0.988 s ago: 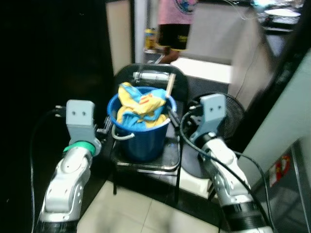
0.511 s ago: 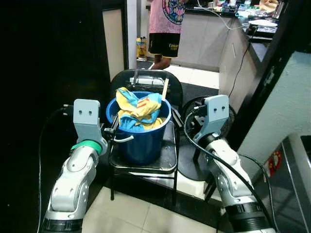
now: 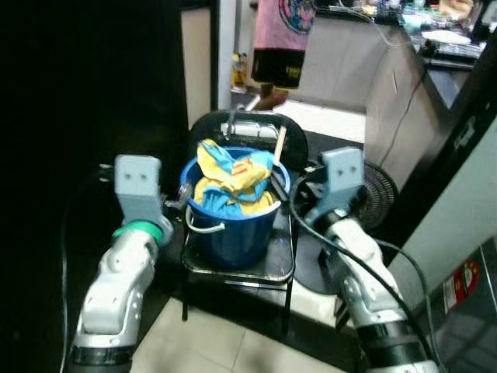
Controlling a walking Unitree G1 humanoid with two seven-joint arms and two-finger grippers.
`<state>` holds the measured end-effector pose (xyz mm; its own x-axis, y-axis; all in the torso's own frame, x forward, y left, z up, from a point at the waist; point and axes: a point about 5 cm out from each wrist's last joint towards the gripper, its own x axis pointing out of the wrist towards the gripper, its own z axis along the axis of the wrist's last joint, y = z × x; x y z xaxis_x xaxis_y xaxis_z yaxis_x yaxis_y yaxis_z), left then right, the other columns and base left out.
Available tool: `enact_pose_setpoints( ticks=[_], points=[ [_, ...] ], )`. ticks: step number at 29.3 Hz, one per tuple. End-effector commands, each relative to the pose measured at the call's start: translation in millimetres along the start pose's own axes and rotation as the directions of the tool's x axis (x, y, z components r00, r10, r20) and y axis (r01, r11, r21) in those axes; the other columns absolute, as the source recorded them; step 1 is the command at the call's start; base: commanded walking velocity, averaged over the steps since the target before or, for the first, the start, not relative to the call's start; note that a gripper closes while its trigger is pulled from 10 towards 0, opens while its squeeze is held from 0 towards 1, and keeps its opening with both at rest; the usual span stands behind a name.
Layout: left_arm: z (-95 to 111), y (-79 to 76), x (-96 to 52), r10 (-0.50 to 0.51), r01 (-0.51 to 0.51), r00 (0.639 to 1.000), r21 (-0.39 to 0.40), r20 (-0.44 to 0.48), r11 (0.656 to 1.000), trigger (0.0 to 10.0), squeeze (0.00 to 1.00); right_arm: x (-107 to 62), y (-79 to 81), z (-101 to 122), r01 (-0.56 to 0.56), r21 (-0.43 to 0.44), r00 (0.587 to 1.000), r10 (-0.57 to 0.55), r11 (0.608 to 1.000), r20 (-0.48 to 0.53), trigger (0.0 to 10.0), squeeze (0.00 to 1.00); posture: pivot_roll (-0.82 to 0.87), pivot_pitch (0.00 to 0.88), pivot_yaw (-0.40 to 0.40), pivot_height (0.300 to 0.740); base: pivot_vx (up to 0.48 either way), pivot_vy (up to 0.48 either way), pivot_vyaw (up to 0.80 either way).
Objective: Clothes washing
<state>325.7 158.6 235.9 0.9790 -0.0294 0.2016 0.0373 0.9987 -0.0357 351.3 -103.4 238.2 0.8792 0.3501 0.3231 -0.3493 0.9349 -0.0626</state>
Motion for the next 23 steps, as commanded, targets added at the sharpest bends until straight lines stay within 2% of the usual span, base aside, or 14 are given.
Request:
enact_pose_setpoints(
  ticks=[1,10,15,23],
  points=[
    [-1.6,-4.8,0.9,-0.021,0.021,1.0,-0.013,-0.004,1.0,10.0,0.0,-1.9,-6.0,-2.5,0.018,-0.006,1.0,-0.018,1.0,-0.017,10.0,0.0,0.04,0.0,0.017,0.74,0.401,0.0,0.0],
    [-0.6,-5.0,2.5,-0.019,0.019,1.0,-0.012,-0.004,1.0,10.0,0.0,-1.5,-7.2,-1.7,0.027,0.002,1.0,-0.027,1.0,-0.014,10.0,0.0,0.04,0.0,0.022,0.74,0.402,0.0,0.0],
    [-0.8,-4.4,3.0,-0.021,0.021,1.0,-0.01,-0.004,1.0,10.0,0.0,-2.8,-7.1,-3.7,0.037,0.007,0.999,-0.037,0.999,-0.027,10.0,0.0,0.04,0.002,0.027,0.74,0.394,0.0,-0.8],
    [-2.1,-4.1,1.7,-0.027,0.027,1.0,-0.013,-0.008,1.0,10.0,0.0,-5.6,-7.5,-6.7,0.046,-0.001,0.998,-0.046,0.999,-0.042,10.0,0.0,0.04,0.014,0.026,0.74,0.379,0.0,0.0]
  ],
)
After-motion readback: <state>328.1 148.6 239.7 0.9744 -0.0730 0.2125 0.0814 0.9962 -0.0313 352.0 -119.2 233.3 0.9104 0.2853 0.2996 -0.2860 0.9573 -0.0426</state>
